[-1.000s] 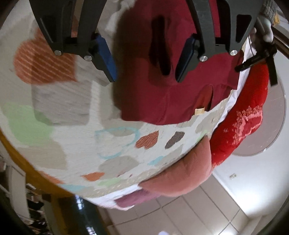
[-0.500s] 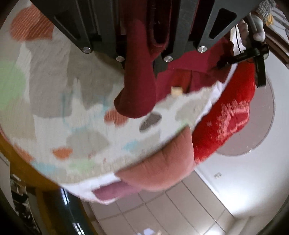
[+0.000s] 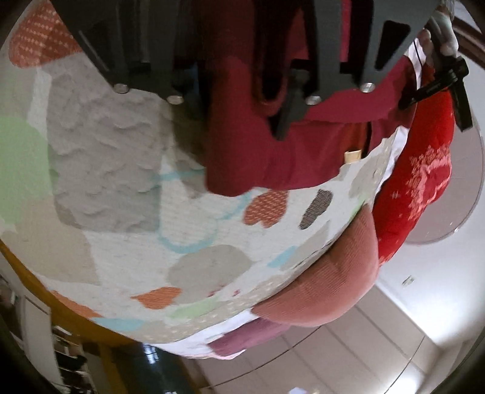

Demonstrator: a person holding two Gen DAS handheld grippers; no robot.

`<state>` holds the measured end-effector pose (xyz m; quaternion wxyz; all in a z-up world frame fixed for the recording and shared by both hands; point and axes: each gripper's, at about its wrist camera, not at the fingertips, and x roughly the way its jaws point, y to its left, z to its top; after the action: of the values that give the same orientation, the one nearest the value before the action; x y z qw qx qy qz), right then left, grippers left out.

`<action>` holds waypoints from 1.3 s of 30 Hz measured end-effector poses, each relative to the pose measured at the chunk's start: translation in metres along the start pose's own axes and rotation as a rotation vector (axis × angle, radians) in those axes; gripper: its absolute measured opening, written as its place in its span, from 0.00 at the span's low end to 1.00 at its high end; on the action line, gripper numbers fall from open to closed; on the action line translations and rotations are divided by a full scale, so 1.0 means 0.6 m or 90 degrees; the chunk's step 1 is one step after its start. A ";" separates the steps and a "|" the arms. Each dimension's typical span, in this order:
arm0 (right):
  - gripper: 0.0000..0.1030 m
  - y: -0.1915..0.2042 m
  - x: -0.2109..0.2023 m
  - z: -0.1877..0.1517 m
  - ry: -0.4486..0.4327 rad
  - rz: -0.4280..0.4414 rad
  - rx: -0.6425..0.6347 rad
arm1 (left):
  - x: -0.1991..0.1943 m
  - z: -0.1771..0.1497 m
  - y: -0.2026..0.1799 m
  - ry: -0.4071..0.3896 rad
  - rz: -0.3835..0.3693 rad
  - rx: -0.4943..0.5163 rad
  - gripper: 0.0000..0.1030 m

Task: Fold small clothes

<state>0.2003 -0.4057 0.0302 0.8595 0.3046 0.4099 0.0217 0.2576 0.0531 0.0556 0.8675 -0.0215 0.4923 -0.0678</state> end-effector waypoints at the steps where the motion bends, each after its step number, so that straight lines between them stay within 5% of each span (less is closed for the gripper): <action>1: 0.46 -0.003 -0.007 -0.002 -0.004 -0.003 -0.001 | -0.007 -0.009 0.011 0.000 0.000 -0.009 0.23; 9: 0.48 -0.007 -0.088 -0.053 -0.013 -0.009 -0.034 | -0.052 -0.105 0.062 0.017 -0.041 -0.059 0.26; 15: 0.48 -0.009 -0.118 -0.136 0.015 0.017 -0.031 | -0.070 -0.197 0.059 0.033 -0.077 -0.079 0.37; 31: 0.48 -0.023 -0.165 -0.303 0.060 0.171 0.047 | -0.150 -0.372 0.034 0.003 -0.158 -0.130 0.60; 39: 0.48 -0.032 -0.199 -0.357 0.069 0.220 0.047 | -0.184 -0.423 0.026 0.002 -0.158 -0.095 0.61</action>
<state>-0.0365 -0.3476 -0.0001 0.8079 0.4004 0.3976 0.1698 -0.0141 0.0911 0.0173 0.8475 -0.1468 0.4910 -0.1379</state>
